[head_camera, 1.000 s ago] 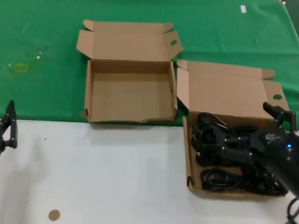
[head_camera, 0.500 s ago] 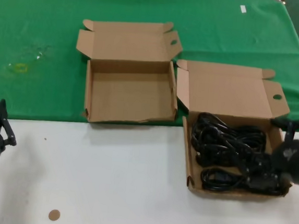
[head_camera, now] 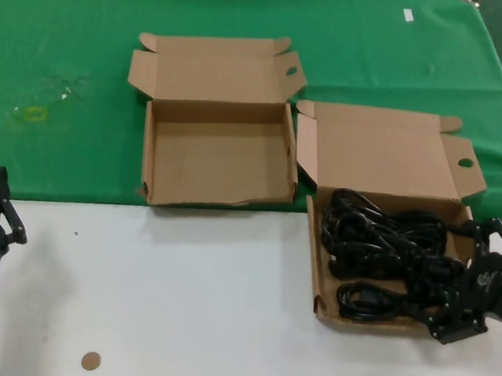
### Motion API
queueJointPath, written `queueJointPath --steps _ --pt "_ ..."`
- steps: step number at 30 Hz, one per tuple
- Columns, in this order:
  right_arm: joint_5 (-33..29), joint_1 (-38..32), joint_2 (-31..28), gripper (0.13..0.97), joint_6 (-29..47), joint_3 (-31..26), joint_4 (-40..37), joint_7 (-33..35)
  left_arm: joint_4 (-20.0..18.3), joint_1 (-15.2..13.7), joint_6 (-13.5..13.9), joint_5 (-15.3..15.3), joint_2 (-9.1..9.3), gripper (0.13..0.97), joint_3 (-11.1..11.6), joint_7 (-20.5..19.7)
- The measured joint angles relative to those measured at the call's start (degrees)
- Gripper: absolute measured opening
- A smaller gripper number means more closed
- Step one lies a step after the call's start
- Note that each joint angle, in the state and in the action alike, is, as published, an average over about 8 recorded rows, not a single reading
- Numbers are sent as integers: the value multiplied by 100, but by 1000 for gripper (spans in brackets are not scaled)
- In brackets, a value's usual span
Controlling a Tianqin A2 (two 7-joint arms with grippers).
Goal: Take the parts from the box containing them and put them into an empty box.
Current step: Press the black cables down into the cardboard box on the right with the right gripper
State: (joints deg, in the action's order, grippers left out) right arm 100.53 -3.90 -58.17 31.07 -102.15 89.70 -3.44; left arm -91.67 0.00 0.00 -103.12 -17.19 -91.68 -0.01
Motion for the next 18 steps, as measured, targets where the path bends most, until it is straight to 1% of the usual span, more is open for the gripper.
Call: queueJointPath --steps 10,18 --pt "-390 -591 364 939 299 -207 -390 276 0 0 0 -1 0 144 0 -1" --pt "-589 -808 533 841 393 -247 -510 350 0 0 0 0 0 144 0 -3"
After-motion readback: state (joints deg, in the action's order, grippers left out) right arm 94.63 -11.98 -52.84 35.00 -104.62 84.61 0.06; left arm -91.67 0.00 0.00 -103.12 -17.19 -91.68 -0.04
